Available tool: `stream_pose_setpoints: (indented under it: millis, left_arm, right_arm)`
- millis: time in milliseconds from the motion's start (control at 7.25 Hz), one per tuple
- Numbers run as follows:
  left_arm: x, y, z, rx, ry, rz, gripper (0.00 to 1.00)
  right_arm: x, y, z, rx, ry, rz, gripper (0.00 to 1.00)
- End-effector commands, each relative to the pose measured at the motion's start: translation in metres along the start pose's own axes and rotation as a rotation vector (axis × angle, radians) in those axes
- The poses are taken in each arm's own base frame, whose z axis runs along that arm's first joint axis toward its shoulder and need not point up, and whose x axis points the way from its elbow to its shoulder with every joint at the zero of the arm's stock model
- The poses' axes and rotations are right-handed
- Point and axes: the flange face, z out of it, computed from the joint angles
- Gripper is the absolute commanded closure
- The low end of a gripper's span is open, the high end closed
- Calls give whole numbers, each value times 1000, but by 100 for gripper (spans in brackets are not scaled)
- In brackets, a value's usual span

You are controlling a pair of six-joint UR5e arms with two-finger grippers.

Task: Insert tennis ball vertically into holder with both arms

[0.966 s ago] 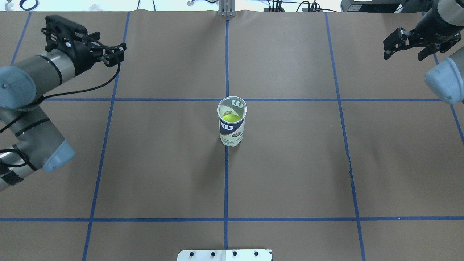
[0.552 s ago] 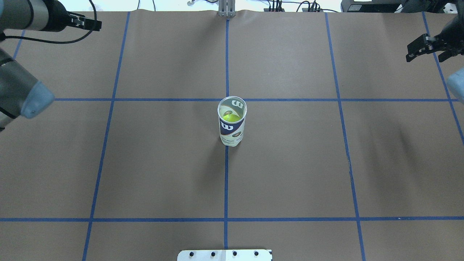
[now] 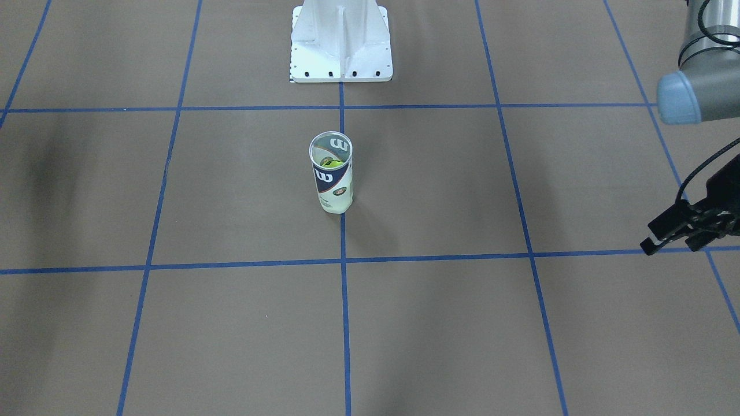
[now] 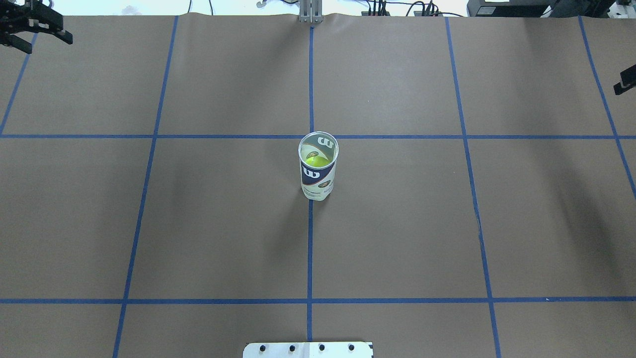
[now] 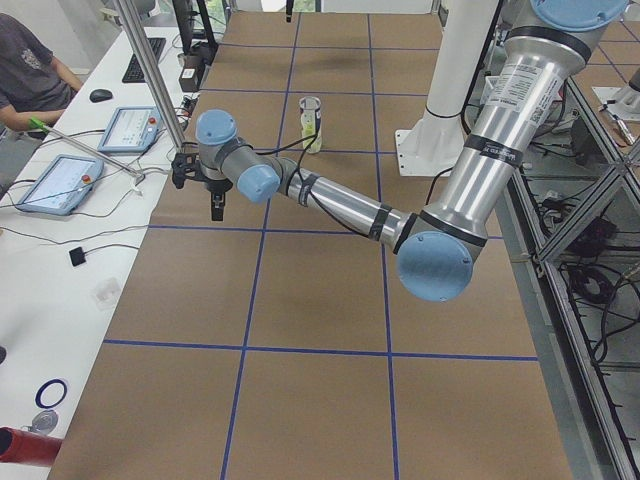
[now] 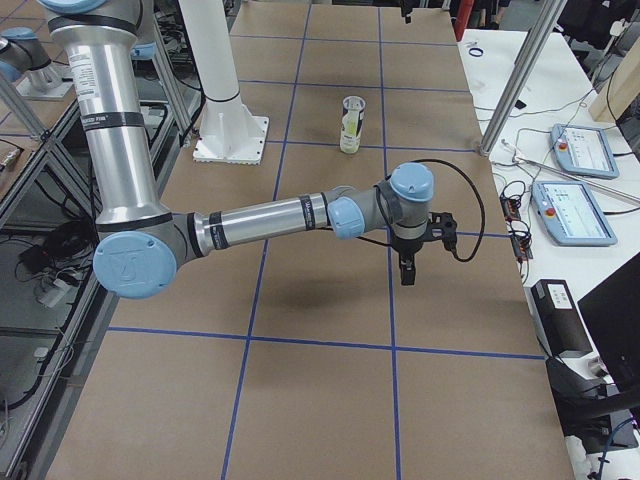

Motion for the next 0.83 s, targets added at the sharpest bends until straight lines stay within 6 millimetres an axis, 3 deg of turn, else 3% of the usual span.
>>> stream_pose_setpoints:
  millis: [0, 138, 276, 414, 690]
  left_arm:
    - [-116, 11, -6, -38, -67, 177, 1]
    - [-159, 9, -7, -88, -70, 160, 1]
    - [-217, 28, -11, -132, -26, 134, 2]
    - [-235, 47, -11, -140, -32, 117, 1]
    - [-221, 48, -19, -127, -38, -7, 1]
  right_arm:
    - [67, 8, 1, -22, 20, 18, 1]
    - [77, 8, 3, -54, 25, 56, 1]
    - [67, -3, -3, -78, 10, 76, 1]
    - [47, -23, -9, -98, 22, 75, 1]
    - [37, -24, 4, -125, 14, 64, 1]
